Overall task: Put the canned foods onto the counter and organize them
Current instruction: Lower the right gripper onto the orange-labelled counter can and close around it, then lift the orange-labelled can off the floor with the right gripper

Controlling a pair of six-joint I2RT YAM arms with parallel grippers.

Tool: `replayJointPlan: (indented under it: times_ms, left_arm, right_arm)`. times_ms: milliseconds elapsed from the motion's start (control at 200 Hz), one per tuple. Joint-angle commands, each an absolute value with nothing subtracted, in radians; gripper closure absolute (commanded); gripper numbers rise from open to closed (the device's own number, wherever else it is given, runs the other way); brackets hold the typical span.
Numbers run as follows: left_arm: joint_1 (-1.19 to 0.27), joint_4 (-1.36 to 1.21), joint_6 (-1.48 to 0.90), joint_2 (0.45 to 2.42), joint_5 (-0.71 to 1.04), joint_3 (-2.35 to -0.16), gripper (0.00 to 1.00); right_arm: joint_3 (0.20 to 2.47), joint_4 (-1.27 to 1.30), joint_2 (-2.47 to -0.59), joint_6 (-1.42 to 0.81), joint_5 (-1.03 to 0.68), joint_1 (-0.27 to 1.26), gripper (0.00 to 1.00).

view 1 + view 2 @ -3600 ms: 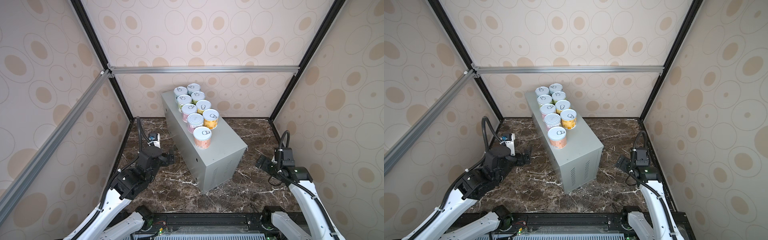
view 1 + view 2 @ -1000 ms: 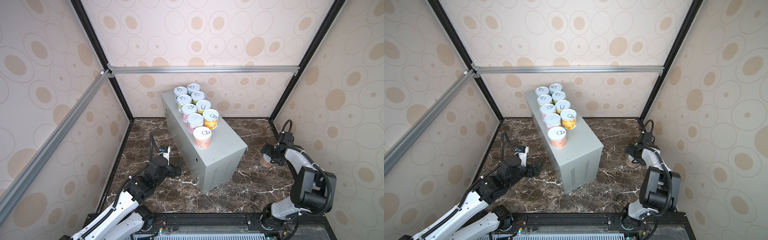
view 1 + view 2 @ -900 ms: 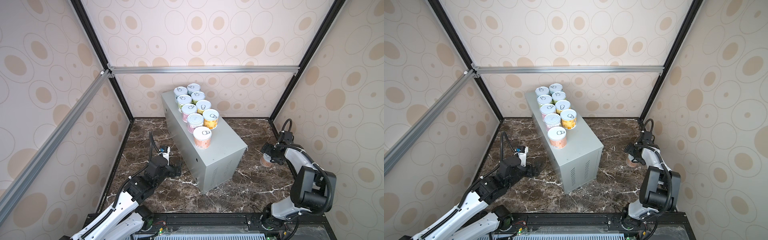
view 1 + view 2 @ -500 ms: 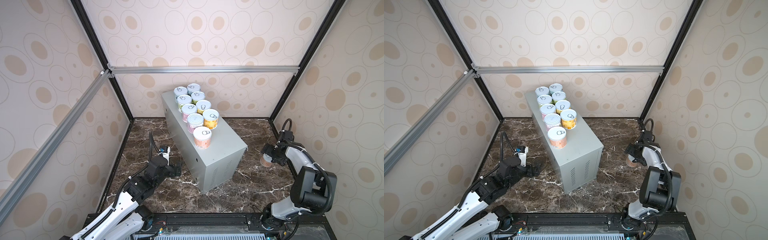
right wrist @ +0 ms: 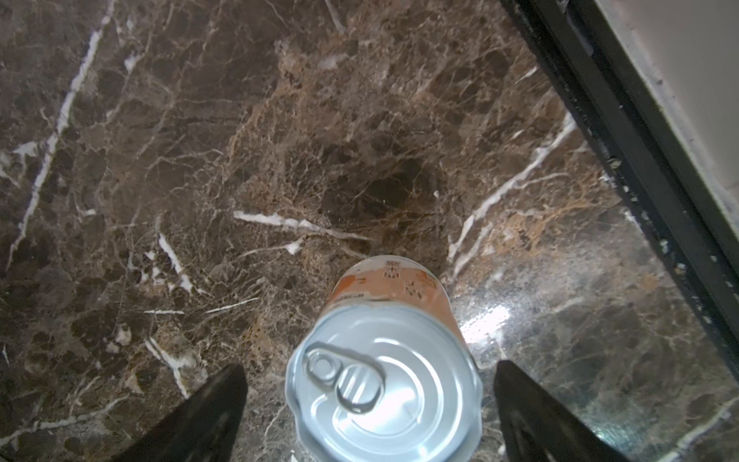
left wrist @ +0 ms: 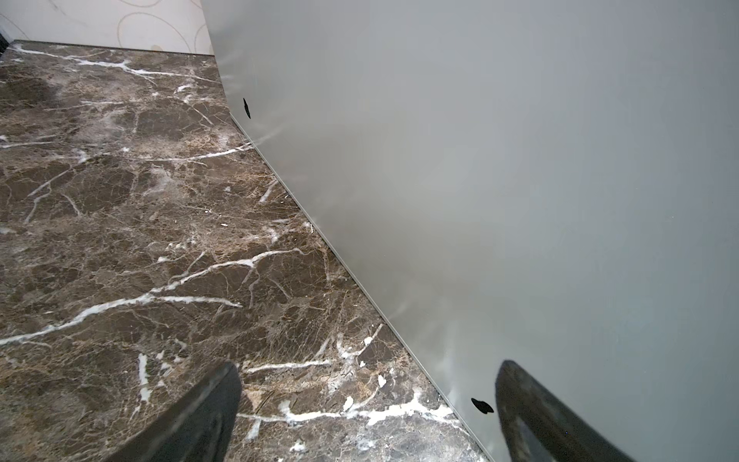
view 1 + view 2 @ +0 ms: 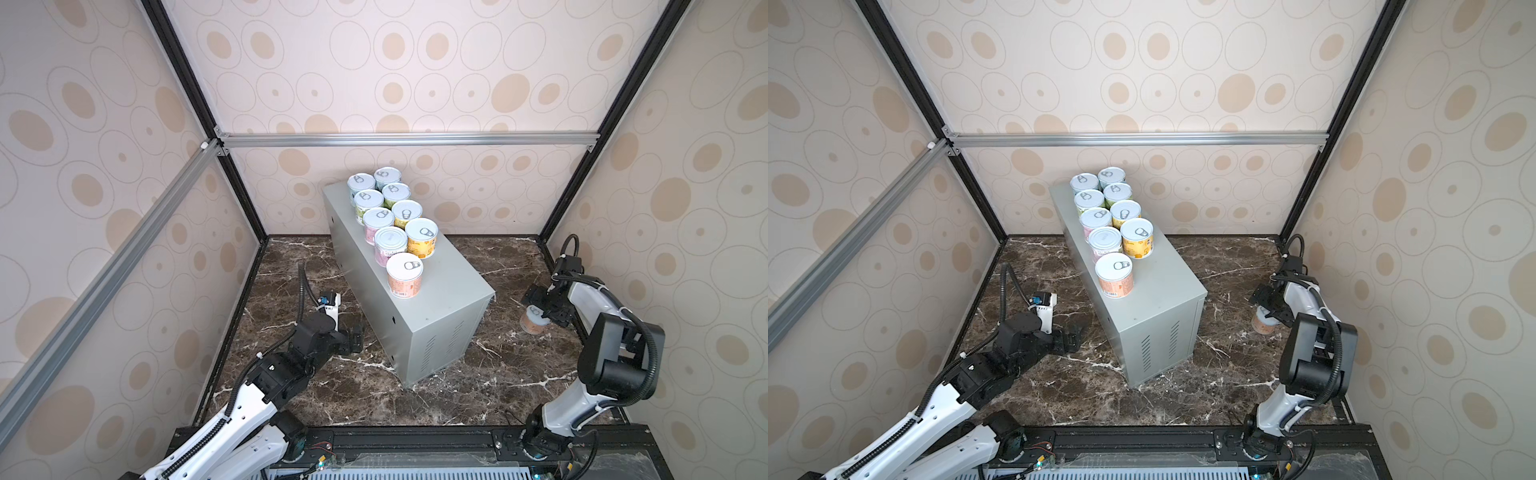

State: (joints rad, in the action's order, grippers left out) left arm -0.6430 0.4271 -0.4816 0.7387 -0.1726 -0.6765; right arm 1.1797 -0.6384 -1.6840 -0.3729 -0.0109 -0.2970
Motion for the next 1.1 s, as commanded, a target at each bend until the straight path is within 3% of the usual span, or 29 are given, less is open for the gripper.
replayJointPlan:
  times_ms: [0,540,1095]
  left_arm:
    - [-0.634,0.419,-0.469,0.737,-0.172,-0.677,0.01]
    - [-0.626,0.416,-0.468,0.756,-0.164,-0.677,0.01]
    - [-0.618,0.410,-0.466,0.764,-0.155,-0.676,0.01]
  right_arm:
    - [1.202,-0.638,-1.702,-0.371,-0.025,-0.301,0.01]
    - [1.000,-0.383,-1.628,-0.410,0.058,-0.247,0.01]
    - [0.983,-0.341,-1.747,-0.426,0.080,-0.236,0.01]
